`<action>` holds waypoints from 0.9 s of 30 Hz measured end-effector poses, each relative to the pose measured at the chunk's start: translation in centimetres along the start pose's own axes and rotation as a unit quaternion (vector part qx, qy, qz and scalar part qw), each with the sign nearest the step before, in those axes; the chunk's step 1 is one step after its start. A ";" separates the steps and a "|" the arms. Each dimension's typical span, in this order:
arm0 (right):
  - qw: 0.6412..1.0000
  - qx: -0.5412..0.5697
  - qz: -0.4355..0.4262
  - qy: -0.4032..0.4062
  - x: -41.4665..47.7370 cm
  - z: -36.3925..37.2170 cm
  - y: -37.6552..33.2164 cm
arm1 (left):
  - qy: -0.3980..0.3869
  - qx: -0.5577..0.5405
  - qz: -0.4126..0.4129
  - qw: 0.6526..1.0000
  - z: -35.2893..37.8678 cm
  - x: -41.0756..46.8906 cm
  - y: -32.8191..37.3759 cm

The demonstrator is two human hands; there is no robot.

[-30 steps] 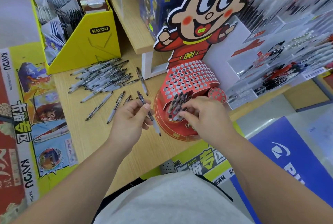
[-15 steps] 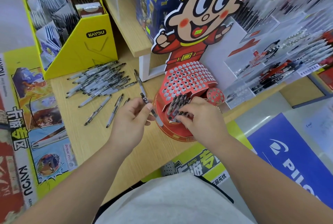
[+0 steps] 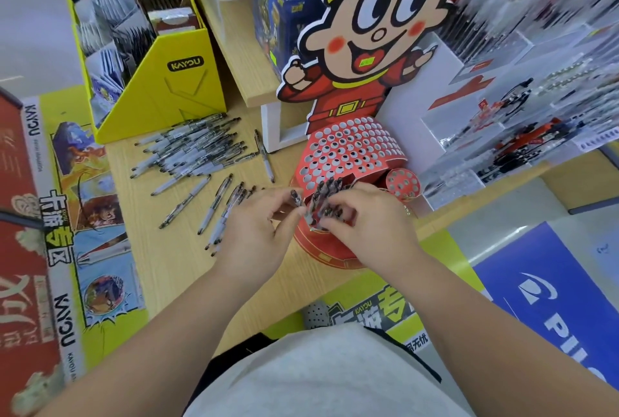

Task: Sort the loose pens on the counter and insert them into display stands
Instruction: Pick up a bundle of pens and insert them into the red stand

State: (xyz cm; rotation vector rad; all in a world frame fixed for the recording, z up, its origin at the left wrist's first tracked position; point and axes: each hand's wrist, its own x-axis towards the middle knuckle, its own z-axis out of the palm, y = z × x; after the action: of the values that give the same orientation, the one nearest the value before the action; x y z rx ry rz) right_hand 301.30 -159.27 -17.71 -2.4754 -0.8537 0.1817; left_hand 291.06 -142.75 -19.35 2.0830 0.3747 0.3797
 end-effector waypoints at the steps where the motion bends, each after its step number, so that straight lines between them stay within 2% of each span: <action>1: 1.000 0.023 0.003 0.011 -0.1 -0.2 0.4 | 0.005 0.007 0.002 1.000 0.3 -0.1 0.0; 5: 0.997 0.065 0.011 0.036 -0.4 -0.6 2.0 | 0.008 0.046 0.000 0.999 1.2 -0.5 -0.3; 19: 0.992 0.129 0.008 -0.004 0.0 -0.5 4.3 | -0.070 0.165 -0.003 0.984 3.4 0.4 0.0; 22: 0.988 0.153 0.020 -0.011 0.3 -0.5 4.7 | -0.076 0.155 -0.033 0.984 3.5 0.9 0.5; 27: 0.984 0.178 0.017 -0.029 0.6 -0.4 5.0 | -0.025 0.100 -0.151 0.983 3.8 0.6 1.2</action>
State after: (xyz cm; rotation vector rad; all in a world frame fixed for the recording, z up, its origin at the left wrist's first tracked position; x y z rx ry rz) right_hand 304.60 -162.42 -19.92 -2.1593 -0.7310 0.3855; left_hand 293.30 -146.03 -20.20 2.1806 0.7129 0.1117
